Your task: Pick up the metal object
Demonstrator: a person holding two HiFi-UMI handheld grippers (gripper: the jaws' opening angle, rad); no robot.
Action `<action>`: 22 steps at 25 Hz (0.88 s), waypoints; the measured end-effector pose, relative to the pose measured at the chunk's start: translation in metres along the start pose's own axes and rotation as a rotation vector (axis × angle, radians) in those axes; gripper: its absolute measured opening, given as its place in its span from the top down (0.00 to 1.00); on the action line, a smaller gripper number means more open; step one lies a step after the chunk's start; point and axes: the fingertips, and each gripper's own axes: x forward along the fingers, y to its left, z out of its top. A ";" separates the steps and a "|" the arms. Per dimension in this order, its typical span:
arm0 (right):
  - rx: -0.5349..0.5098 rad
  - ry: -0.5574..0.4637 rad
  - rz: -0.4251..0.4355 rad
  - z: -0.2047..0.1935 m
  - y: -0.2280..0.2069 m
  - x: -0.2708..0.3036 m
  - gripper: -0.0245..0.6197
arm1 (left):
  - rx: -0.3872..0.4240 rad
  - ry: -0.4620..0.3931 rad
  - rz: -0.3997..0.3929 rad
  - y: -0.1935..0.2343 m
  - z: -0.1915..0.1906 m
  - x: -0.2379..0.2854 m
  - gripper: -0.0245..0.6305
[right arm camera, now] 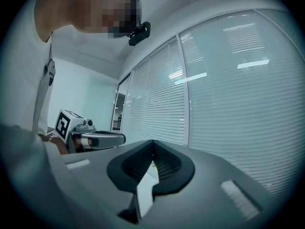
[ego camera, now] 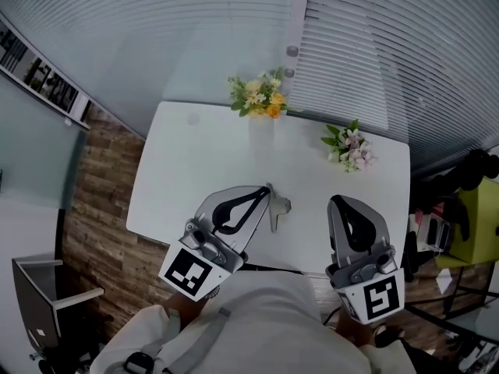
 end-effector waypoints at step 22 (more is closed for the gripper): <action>0.011 0.134 -0.067 -0.071 0.006 0.021 0.91 | -0.019 -0.002 -0.036 0.016 -0.005 -0.021 0.96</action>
